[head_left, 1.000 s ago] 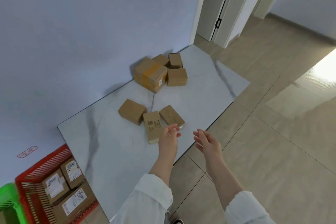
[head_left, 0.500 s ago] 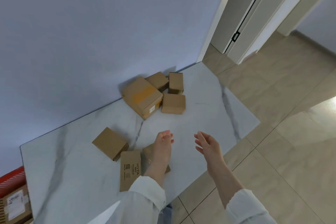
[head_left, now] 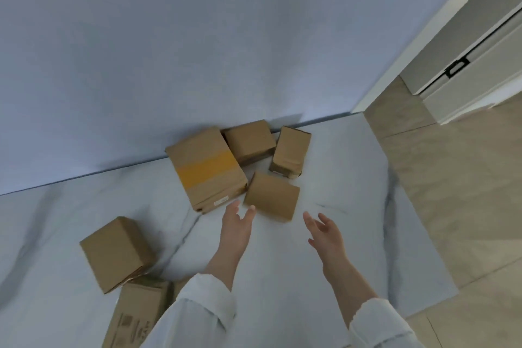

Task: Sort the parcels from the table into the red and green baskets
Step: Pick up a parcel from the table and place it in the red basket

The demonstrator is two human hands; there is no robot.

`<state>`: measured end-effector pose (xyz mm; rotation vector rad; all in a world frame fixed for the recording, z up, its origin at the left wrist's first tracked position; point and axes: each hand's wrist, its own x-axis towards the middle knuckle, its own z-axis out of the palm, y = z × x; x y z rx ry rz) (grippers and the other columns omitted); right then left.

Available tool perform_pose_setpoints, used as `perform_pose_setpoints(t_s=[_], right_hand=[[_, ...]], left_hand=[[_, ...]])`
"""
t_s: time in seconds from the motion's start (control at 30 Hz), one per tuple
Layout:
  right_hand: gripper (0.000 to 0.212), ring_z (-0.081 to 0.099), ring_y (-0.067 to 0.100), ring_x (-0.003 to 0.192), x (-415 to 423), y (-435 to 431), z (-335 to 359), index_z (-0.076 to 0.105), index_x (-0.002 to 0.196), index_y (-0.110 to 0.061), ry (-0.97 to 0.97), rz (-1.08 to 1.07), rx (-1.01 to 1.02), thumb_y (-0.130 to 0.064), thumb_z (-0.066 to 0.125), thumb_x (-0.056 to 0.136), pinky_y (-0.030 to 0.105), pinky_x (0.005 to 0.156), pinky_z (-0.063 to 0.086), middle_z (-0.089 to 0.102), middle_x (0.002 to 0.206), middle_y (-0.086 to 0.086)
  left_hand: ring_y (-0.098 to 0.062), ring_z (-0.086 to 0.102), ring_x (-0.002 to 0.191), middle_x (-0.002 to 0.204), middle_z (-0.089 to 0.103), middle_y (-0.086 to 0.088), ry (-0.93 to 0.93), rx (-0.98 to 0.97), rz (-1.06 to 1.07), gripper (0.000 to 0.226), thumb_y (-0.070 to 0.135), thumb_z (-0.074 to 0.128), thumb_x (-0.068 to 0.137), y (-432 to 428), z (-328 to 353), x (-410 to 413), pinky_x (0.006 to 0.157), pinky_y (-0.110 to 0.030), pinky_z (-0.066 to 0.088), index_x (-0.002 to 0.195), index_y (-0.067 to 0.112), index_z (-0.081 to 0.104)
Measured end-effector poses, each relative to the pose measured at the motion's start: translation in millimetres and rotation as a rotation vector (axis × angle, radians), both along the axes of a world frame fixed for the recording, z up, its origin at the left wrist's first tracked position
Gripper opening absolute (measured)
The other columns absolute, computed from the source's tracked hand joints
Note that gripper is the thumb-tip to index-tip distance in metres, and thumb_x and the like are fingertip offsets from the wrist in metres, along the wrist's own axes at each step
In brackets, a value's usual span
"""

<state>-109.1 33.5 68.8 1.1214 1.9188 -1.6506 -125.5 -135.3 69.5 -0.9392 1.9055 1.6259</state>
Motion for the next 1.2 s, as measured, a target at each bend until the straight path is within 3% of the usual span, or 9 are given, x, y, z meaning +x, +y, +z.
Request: perform_pose_setpoints(t_s=[0.17, 0.3, 0.53, 0.63, 0.73, 0.9, 1.07, 1.13, 1.2], right_hand=[[0.087, 0.043, 0.021, 0.13, -57.7, 12.8, -90.1, 0.028, 0.146, -0.011, -0.096, 0.136, -0.04, -0.053, 0.064, 0.078, 0.04, 0.11, 0.035, 0.042, 0.143, 0.004], [0.052, 0.058, 0.016, 0.105, -68.5, 7.0, -123.5, 0.054, 0.122, -0.009, -0.065, 0.232, -0.109, -0.041, 0.065, 0.083, 0.03, 0.092, 0.045, 0.061, 0.12, 0.001], [0.034, 0.055, 0.022, 0.115, -52.7, 26.1, -110.4, 0.045, 0.1, -0.026, 0.016, 0.132, -0.227, -0.019, 0.071, 0.08, 0.036, 0.091, 0.047, 0.055, 0.126, 0.006], [0.05, 0.052, 0.017, 0.119, -50.3, 36.2, -67.5, 0.042, 0.112, -0.03, 0.126, 0.171, -0.248, -0.011, 0.072, 0.078, 0.034, 0.087, 0.049, 0.051, 0.13, -0.001], [0.085, 0.045, 0.009, 0.121, -44.3, 35.3, -17.9, 0.025, 0.139, -0.029, 0.25, 0.287, -0.191, -0.01, 0.076, 0.074, 0.024, 0.085, 0.047, 0.042, 0.133, -0.008], [0.101, 0.035, 0.005, 0.126, -13.8, 18.8, 51.2, 0.025, 0.141, -0.024, 0.537, 0.516, 0.07, -0.012, 0.086, 0.061, 0.026, 0.102, 0.039, 0.027, 0.133, -0.005], [0.1, 0.034, -0.004, 0.125, 41.5, -0.8, 104.2, 0.029, 0.133, -0.026, 0.731, 0.564, 0.118, -0.025, 0.087, 0.052, 0.015, 0.101, 0.038, 0.027, 0.131, -0.009], [0.088, 0.037, -0.008, 0.122, 62.6, -4.8, 130.9, 0.034, 0.127, -0.033, 0.663, 0.49, -0.048, -0.046, 0.078, 0.051, 0.015, 0.098, 0.042, 0.032, 0.131, -0.008], [0.089, 0.041, 0.0, 0.124, 78.6, -5.5, 150.6, 0.039, 0.126, -0.031, 0.568, 0.335, -0.21, -0.074, 0.068, 0.054, 0.028, 0.098, 0.046, 0.038, 0.137, -0.005]], left_hand=[[-0.025, 0.033, 0.137, 0.15, 0.033, -0.01, -0.012, -0.157, 0.077, 0.065, 0.039, 0.051, 0.092, 20.9, -79.1, -34.3, 0.11, -0.036, 0.028, 0.145, 0.009, 0.028], [-0.02, 0.04, 0.132, 0.142, 0.043, -0.007, 0.044, -0.188, 0.155, 0.058, 0.036, 0.054, 0.091, 32.0, -104.2, -38.2, 0.102, -0.026, 0.031, 0.14, 0.009, 0.036], [-0.01, 0.046, 0.108, 0.118, 0.05, 0.005, 0.028, -0.123, 0.283, 0.047, 0.042, 0.054, 0.089, 44.9, -77.8, -24.8, 0.089, -0.023, 0.033, 0.126, 0.015, 0.044], [-0.01, 0.049, 0.105, 0.114, 0.051, 0.006, 0.03, -0.054, 0.312, 0.044, 0.048, 0.057, 0.085, 47.1, -45.5, -15.4, 0.092, -0.027, 0.041, 0.114, 0.018, 0.044], [-0.011, 0.051, 0.108, 0.121, 0.05, 0.0, 0.064, 0.109, 0.404, 0.053, 0.05, 0.059, 0.082, 44.4, -1.5, -10.1, 0.094, -0.033, 0.048, 0.117, 0.014, 0.043], [-0.021, 0.049, 0.119, 0.128, 0.046, 0.003, 0.062, 0.459, 0.457, 0.076, 0.058, 0.063, 0.07, 29.6, 73.8, 5.2, 0.092, -0.043, 0.052, 0.131, 0.022, 0.034], [-0.025, 0.057, 0.113, 0.126, 0.055, -0.004, 0.123, 0.572, 0.445, 0.074, 0.045, 0.072, 0.069, 4.5, 121.6, 48.1, 0.089, -0.047, 0.053, 0.132, 0.023, 0.04], [-0.023, 0.058, 0.11, 0.124, 0.057, -0.005, 0.185, 0.562, 0.403, 0.073, 0.044, 0.07, 0.067, -8.5, 134.3, 69.2, 0.082, -0.042, 0.055, 0.13, 0.021, 0.043], [-0.022, 0.059, 0.108, 0.12, 0.059, -0.006, 0.225, 0.578, 0.383, 0.067, 0.042, 0.067, 0.07, -20.9, 143.4, 89.5, 0.078, -0.037, 0.054, 0.129, 0.02, 0.045]])
